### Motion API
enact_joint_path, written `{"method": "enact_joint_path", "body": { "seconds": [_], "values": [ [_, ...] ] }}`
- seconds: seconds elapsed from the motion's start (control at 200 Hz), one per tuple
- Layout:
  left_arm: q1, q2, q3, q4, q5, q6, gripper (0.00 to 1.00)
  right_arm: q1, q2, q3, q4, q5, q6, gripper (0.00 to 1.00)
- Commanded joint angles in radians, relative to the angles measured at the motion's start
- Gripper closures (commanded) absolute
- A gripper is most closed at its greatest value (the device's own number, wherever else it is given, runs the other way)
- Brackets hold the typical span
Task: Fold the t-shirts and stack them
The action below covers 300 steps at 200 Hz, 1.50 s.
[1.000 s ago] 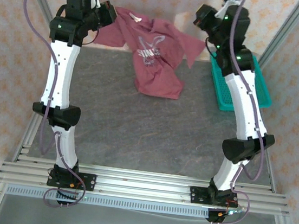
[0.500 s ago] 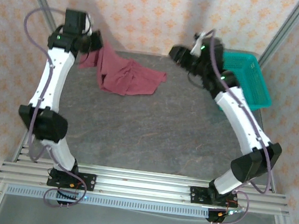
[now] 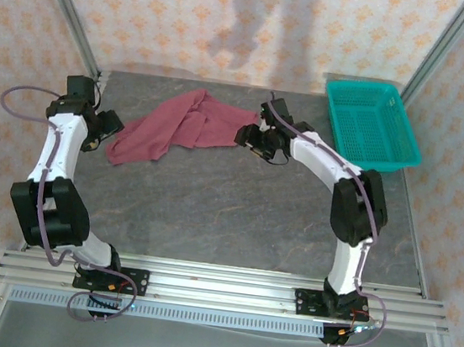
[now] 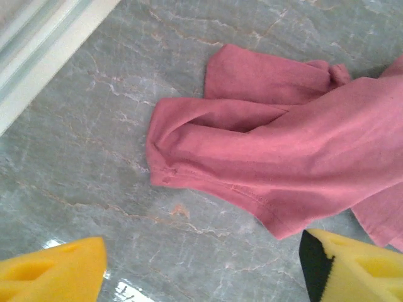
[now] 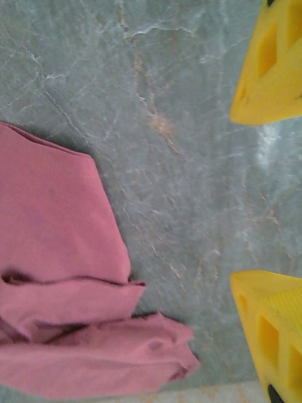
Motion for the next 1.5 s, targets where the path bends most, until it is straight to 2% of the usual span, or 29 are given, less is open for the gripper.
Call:
{"method": "enact_joint_path", "body": {
  "seconds": [0.0,0.2,0.265,0.33,0.545,0.706,0.841,0.971,1.206,1.376,1.496],
  "values": [
    [-0.098,-0.083,0.091,-0.115,-0.114,-0.002,0.15,0.000,0.066,0.083,-0.054,0.060,-0.012,0.38],
    [-0.300,-0.067,0.003,-0.047,0.162,-0.096,0.16,-0.025,0.158,0.152,-0.031,0.056,0.033,0.38],
    [-0.353,-0.026,-0.047,0.055,0.244,-0.170,0.18,-0.034,0.169,0.145,-0.002,0.039,0.054,0.39],
    [-0.381,0.016,-0.073,0.141,0.271,-0.230,0.21,-0.041,0.174,0.142,0.013,0.027,0.063,0.39],
    [-0.419,0.205,0.005,0.244,0.284,-0.295,0.29,-0.047,0.173,0.101,0.039,0.005,0.062,0.40],
    [-0.434,0.342,0.075,0.227,0.266,-0.322,0.34,-0.062,0.161,0.058,0.056,-0.001,0.068,0.41],
    [-0.443,0.402,0.112,0.271,0.255,-0.349,0.36,-0.071,0.150,0.032,0.077,-0.012,0.070,0.41],
    [-0.449,0.496,0.168,0.258,0.233,-0.360,0.40,-0.076,0.149,0.018,0.084,-0.015,0.070,0.41],
    [-0.453,0.570,0.205,0.251,0.183,-0.384,0.47,-0.089,0.152,0.006,0.098,-0.027,0.070,0.42],
    [-0.453,0.590,0.214,0.281,0.140,-0.413,0.58,-0.092,0.173,0.030,0.105,-0.040,0.075,0.42],
    [-0.453,0.596,0.221,0.286,0.123,-0.424,0.75,-0.092,0.200,0.050,0.132,-0.057,0.100,0.42]
  ]
}}
